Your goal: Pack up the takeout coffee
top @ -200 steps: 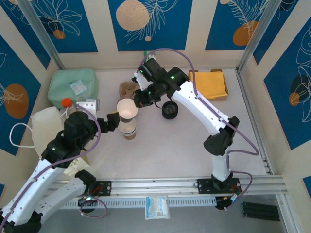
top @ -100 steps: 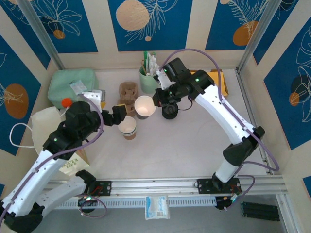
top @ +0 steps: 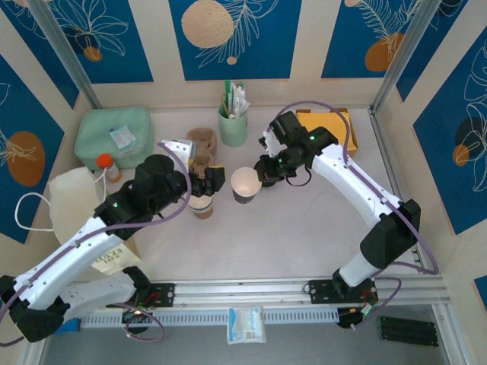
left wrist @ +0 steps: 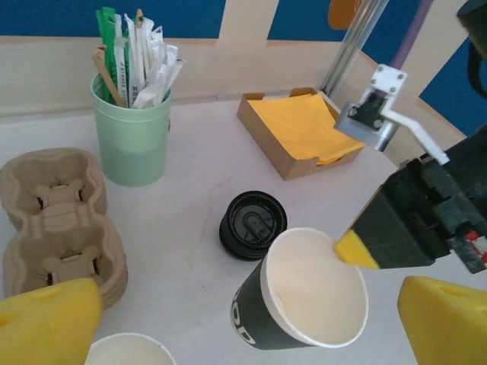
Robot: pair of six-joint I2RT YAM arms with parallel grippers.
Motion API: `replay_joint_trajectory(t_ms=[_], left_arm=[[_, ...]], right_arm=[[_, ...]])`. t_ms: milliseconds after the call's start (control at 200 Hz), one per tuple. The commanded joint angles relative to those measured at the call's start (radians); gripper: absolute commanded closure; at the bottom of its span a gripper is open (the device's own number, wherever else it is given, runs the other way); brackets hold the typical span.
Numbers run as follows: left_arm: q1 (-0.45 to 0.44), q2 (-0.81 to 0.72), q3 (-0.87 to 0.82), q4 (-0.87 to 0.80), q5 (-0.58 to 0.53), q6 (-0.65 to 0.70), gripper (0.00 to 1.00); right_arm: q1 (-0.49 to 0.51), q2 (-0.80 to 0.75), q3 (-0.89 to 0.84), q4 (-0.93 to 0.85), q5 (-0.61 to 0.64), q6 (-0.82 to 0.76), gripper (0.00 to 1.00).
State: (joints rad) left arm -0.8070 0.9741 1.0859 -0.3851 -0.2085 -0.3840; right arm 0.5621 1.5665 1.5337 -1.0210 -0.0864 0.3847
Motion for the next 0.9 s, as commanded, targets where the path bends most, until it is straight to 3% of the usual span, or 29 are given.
replay_joint_trajectory(t_ms=[0, 365, 895], left_arm=[[-0.034, 0.016, 0.007, 0.056, -0.068, 0.018, 0.01], [-0.094, 0.071, -0.073, 0.116, -0.124, -0.009, 0.01], [-0.111, 0.117, -0.136, 0.153, -0.129, -0.031, 0.01]], right_arm=[[-0.007, -0.028, -0.040, 0.037, -0.020, -0.007, 1.00], [-0.009, 0.017, -0.138, 0.086, 0.007, -0.016, 1.00], [0.006, 0.088, -0.173, 0.085, 0.097, -0.040, 1.00]])
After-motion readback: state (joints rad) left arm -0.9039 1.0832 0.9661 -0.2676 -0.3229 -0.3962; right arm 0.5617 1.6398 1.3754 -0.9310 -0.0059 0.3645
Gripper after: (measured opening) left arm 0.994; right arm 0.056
